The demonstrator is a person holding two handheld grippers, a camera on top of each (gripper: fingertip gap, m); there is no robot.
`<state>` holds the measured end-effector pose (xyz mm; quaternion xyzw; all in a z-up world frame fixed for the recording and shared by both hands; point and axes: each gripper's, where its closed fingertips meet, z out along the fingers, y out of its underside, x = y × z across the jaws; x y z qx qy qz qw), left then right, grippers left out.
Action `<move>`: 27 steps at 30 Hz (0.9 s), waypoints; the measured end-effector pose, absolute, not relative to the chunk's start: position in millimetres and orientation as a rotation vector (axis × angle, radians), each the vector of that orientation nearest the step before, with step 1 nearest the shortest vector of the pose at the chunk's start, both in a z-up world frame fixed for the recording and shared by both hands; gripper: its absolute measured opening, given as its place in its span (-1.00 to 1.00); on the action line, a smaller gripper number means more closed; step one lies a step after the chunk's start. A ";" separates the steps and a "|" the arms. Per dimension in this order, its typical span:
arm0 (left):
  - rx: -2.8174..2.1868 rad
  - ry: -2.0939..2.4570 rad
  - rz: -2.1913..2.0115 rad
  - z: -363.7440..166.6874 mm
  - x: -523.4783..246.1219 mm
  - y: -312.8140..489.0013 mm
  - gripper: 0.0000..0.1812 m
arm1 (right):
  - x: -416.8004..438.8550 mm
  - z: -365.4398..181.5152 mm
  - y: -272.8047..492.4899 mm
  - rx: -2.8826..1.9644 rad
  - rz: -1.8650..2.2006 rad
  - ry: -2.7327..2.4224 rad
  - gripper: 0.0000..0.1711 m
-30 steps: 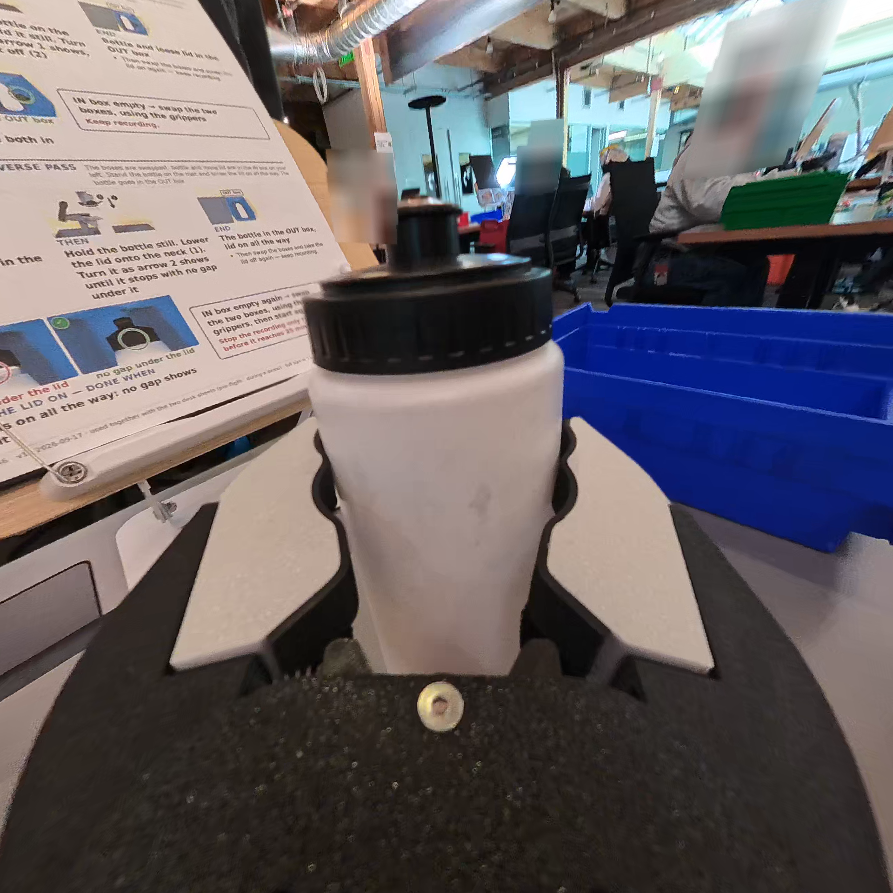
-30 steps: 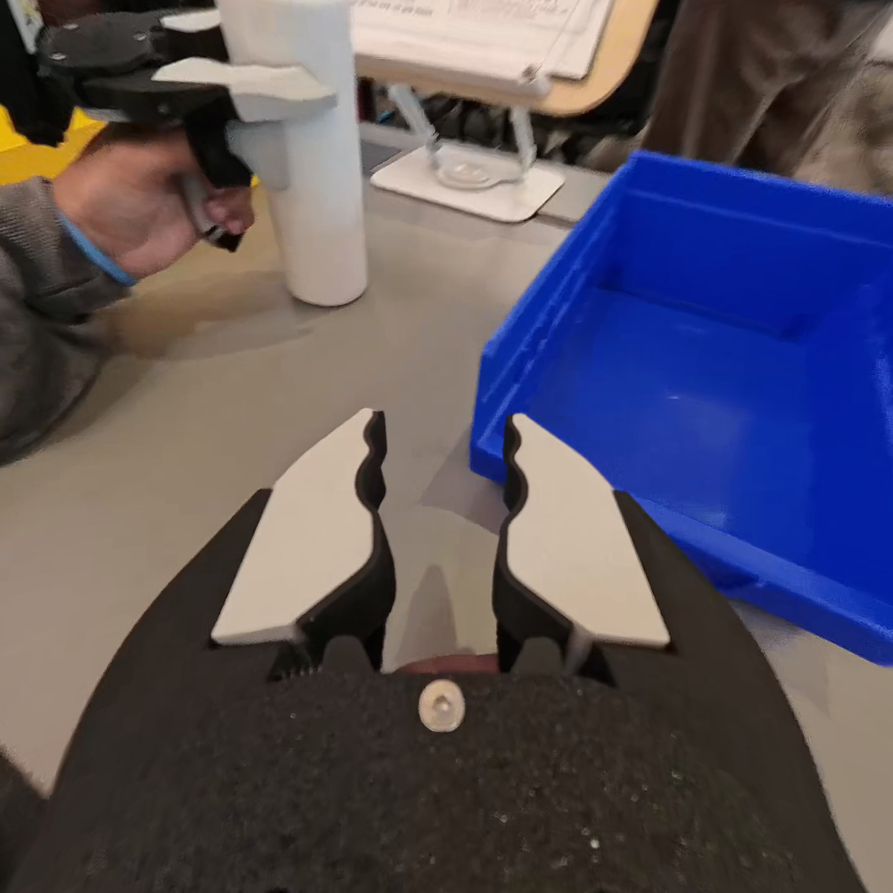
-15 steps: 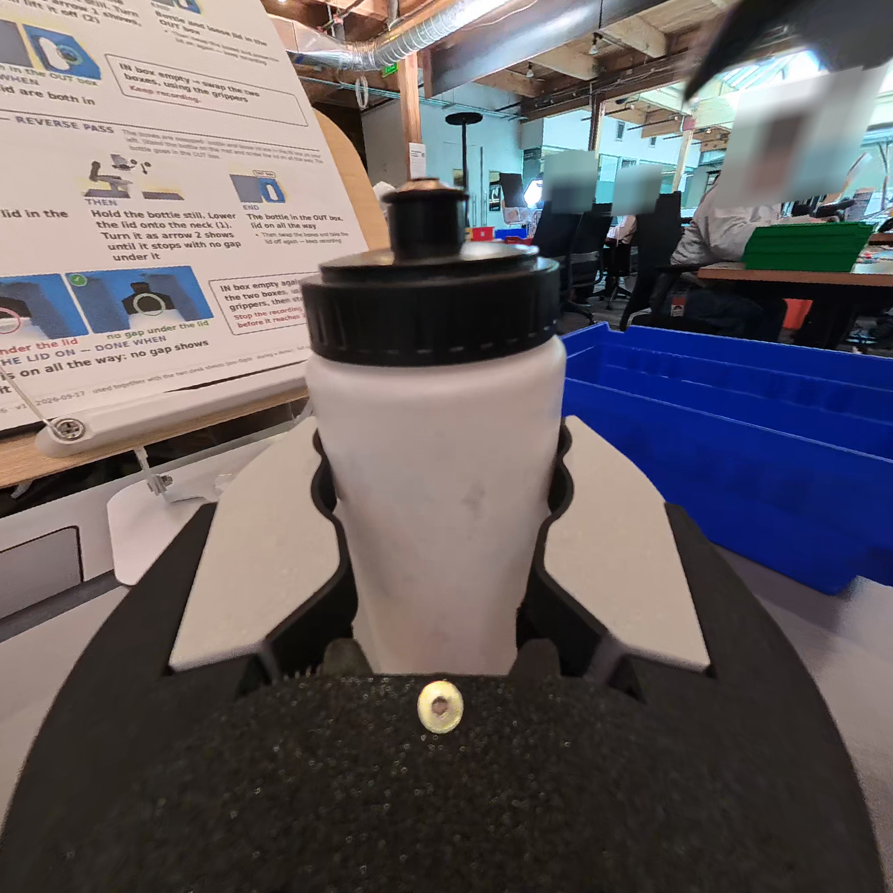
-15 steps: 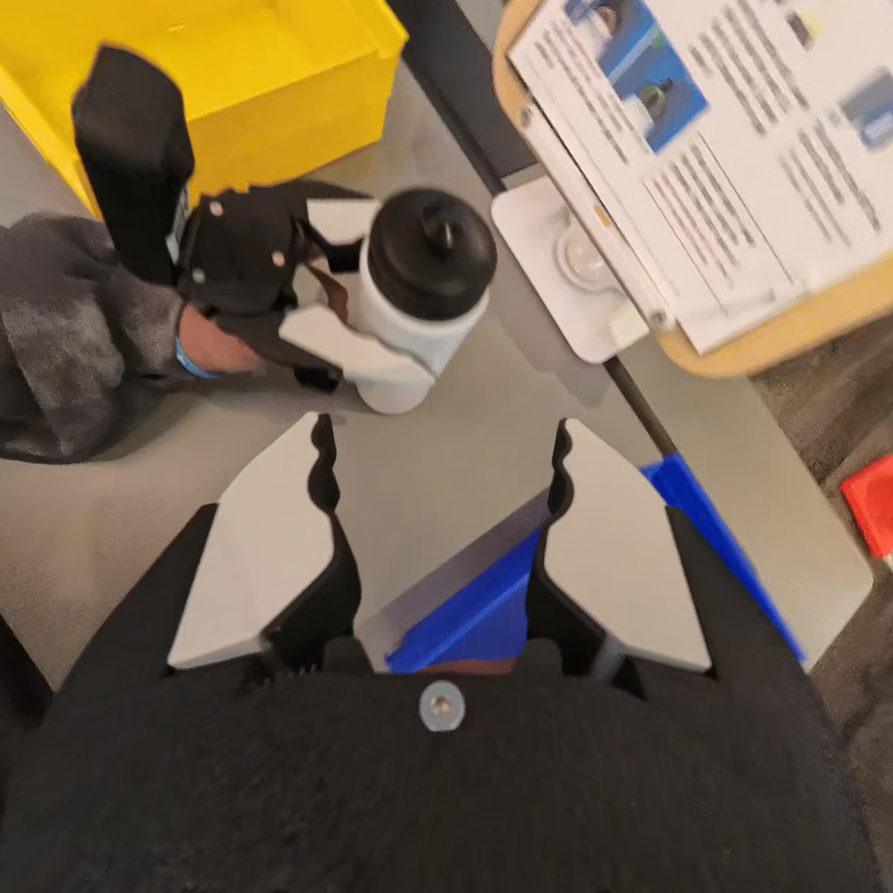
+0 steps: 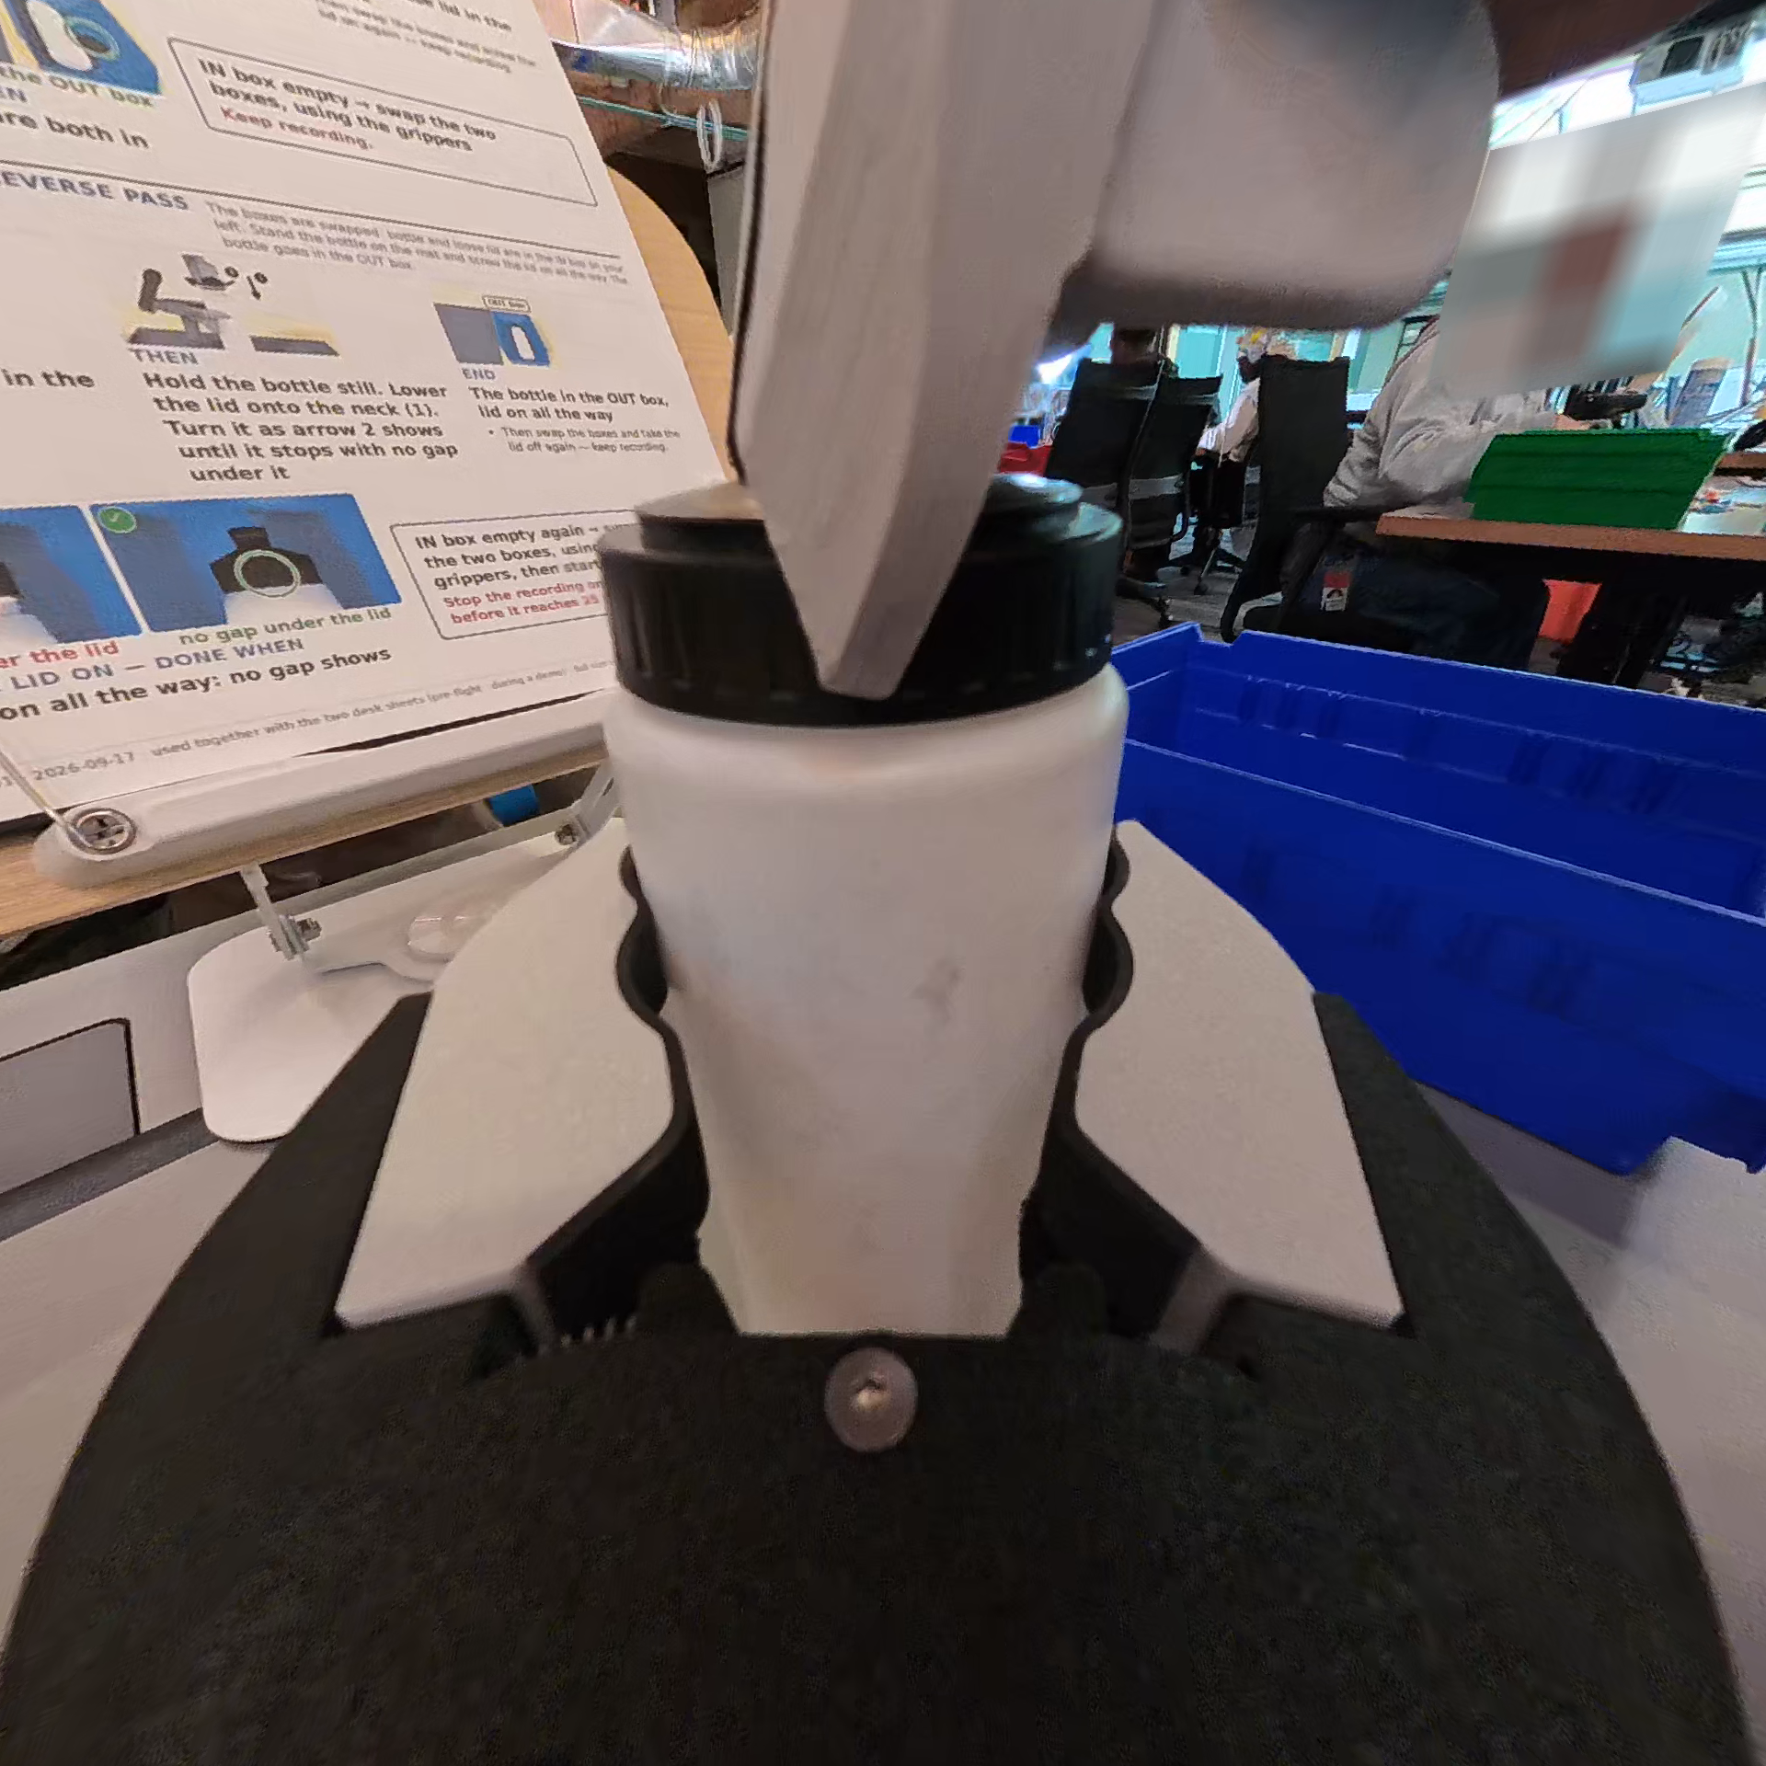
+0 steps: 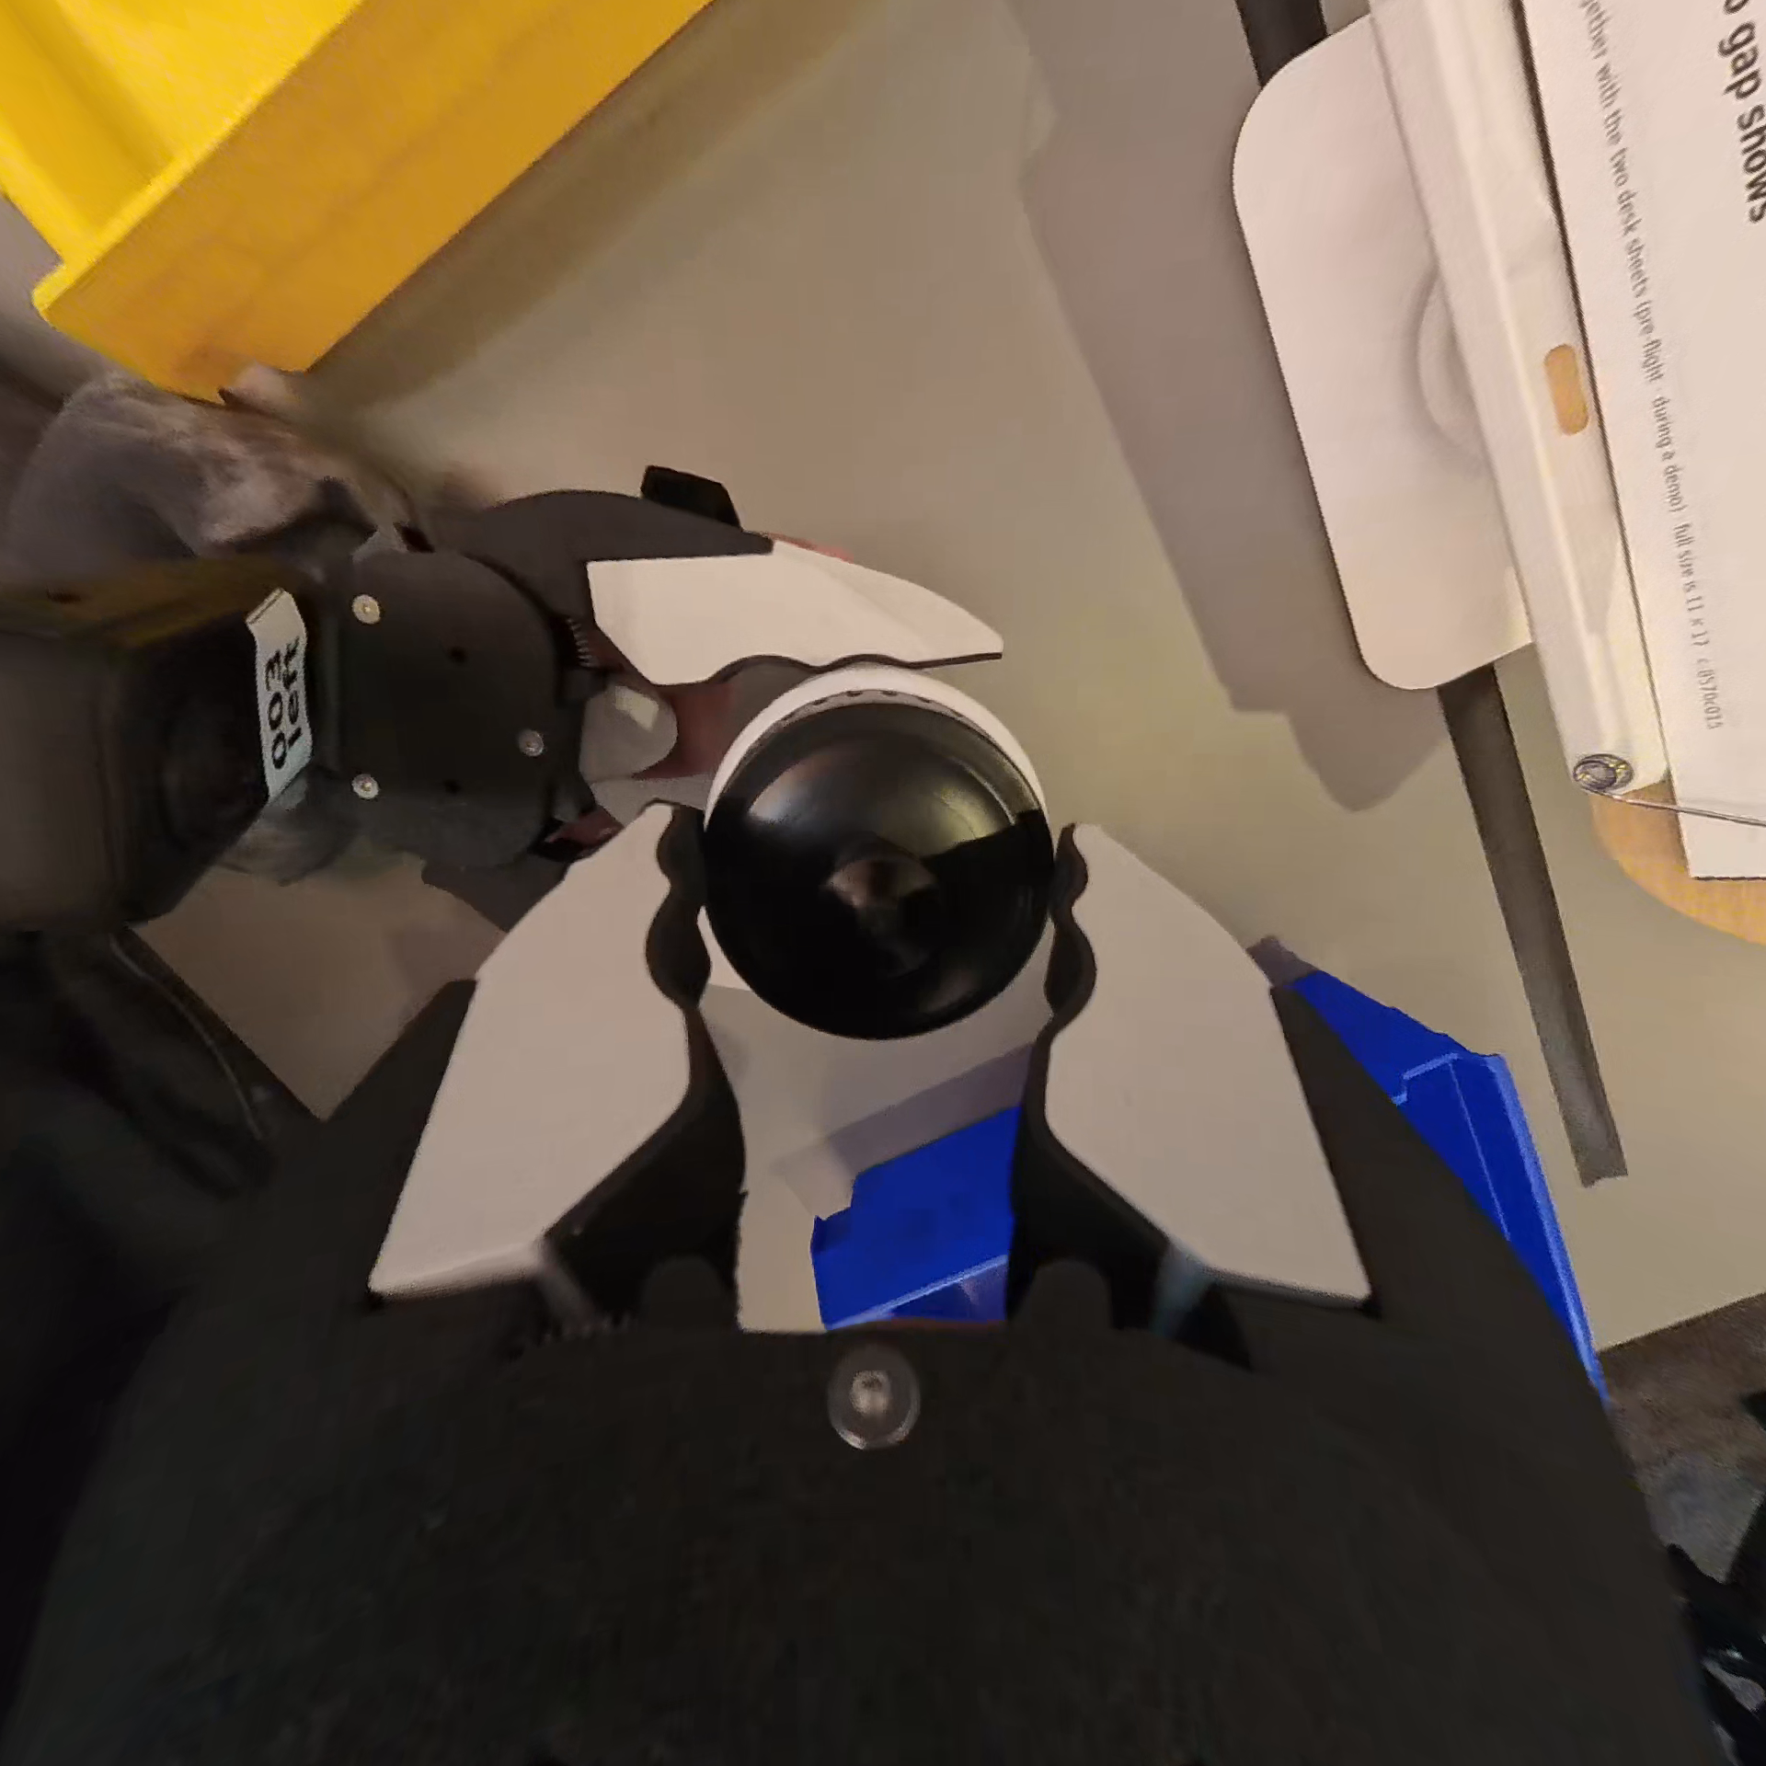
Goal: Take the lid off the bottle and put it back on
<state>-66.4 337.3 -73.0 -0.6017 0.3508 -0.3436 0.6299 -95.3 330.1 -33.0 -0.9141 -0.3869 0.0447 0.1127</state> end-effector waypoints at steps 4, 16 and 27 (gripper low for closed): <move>-1.378 0.819 -0.794 -73.5 -66.1 336.8 -0.05 | -94.9 -33.2 328.5 -2.646 0.120 -1.225 -0.19; -1.356 0.838 -0.817 -73.3 -65.7 334.4 -0.05 | -95.4 -33.6 323.5 -2.508 0.035 -1.715 -0.20; -1.296 0.898 -0.863 -72.3 -61.0 325.8 -0.05 | -90.2 -32.9 314.9 -1.693 -0.216 -2.668 -0.19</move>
